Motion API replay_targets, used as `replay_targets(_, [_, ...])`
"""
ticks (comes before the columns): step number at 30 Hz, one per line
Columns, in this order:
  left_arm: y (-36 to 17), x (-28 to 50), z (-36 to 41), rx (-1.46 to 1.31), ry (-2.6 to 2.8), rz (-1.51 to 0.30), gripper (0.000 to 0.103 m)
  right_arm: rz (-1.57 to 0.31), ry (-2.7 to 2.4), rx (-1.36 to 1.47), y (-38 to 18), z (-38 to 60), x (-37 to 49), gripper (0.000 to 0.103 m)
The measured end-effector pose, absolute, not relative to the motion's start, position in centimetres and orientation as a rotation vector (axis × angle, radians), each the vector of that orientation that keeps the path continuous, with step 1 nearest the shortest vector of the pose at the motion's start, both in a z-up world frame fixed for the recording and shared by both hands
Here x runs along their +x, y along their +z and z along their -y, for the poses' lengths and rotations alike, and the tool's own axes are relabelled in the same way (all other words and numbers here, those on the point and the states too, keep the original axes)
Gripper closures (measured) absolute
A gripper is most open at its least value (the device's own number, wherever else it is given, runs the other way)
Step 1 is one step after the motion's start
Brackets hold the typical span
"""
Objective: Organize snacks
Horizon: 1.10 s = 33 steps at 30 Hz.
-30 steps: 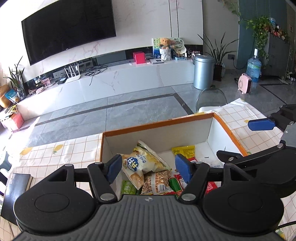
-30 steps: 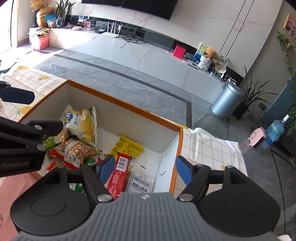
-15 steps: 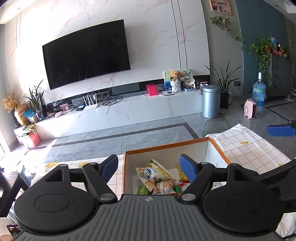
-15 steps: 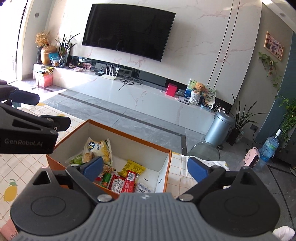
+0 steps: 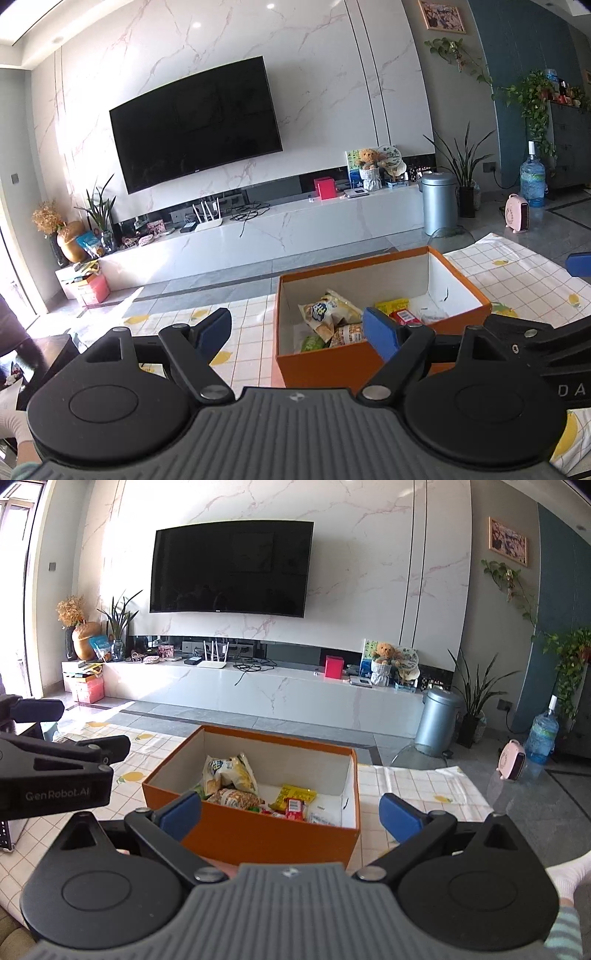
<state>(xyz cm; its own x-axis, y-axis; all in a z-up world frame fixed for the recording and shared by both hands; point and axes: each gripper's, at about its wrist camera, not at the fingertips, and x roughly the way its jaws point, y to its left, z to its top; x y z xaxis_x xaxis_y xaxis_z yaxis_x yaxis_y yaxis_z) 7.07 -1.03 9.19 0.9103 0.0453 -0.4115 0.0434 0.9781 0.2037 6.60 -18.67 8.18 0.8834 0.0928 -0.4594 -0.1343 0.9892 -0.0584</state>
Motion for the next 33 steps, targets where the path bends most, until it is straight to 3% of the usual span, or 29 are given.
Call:
replay_targets(16, [2.1,8.5,0.0,0.143,-0.018,-0.676,0.008,-0.602,0.042,-0.026,1.9,18.8,8.0,0.004])
replay_targets(33, [1.6,8.7,0.3,0.152,-0.02,-0.714,0.008,-0.626,0.061,0.008,0.8,19.4,9.2,0.004])
